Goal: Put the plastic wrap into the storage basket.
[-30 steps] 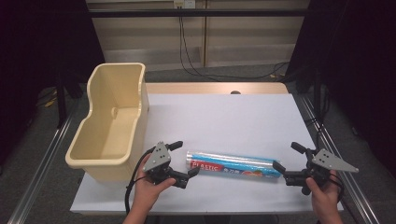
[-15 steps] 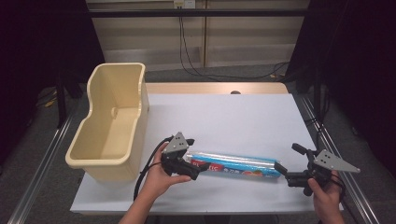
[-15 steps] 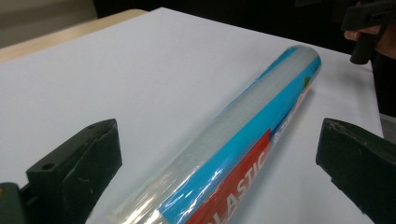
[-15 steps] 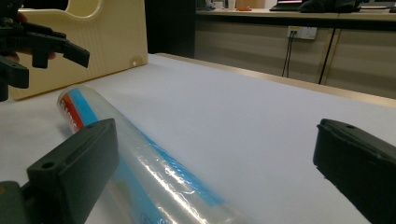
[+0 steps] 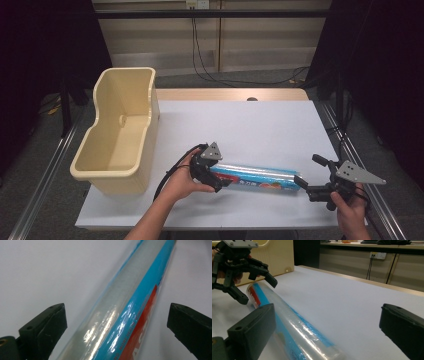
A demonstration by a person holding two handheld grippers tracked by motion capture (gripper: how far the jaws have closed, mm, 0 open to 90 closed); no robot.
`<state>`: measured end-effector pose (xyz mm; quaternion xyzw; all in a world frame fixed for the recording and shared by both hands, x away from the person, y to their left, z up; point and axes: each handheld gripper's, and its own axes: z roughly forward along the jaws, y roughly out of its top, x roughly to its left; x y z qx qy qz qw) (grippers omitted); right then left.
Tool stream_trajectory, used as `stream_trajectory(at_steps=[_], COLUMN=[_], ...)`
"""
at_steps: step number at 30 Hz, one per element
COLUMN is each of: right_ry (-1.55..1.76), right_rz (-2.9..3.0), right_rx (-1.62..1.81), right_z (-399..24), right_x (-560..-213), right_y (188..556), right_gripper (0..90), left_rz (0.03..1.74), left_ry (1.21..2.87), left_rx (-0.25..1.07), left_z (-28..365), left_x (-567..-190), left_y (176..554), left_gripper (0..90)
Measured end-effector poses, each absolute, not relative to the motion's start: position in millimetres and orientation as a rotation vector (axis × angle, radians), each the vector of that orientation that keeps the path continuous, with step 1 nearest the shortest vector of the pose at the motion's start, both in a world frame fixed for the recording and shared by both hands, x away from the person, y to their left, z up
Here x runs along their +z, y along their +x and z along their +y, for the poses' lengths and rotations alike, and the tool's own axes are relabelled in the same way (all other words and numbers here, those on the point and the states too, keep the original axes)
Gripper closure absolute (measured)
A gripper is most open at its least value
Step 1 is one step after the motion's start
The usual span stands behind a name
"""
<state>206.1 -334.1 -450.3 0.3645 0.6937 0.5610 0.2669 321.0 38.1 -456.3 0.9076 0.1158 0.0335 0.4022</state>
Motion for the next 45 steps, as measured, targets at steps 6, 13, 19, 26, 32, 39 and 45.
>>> stream_trajectory(at_steps=[6, 13, 19, 26, 32, 39, 45], right_ry=[0.979, 0.973, 0.982, 0.979, 0.978, 0.981, 0.988], right_rz=[1.890, 1.897, 1.903, 1.906, 1.905, 1.906, 1.903], right_rx=[1.499, 1.495, 1.490, 1.483, 1.479, 1.469, 1.471], right_z=[-334, -335, -335, -335, -336, -339, -341], right_x=[-451, -451, -452, -452, -451, -451, -451], right_y=[207, 207, 208, 208, 208, 207, 206], right_gripper=[0.7, 0.7, 0.8, 0.8, 0.8, 1.1, 1.1], left_rz=[0.269, 0.265, 0.248, 0.203, 0.172, 0.292, 0.397], left_ry=[2.349, 2.404, 2.415, 2.467, 2.509, 2.510, 2.485], left_rx=[0.149, 0.174, 0.178, 0.223, 0.269, 0.220, 0.202], left_z=[35, 36, 36, 33, 34, 42, 52], left_x=[-460, -465, -465, -462, -457, -454, -454], left_y=[321, 325, 325, 320, 314, 313, 307], left_gripper=[6.9, 10.1, 11.0, 13.2, 18.3, 26.4, 28.7])
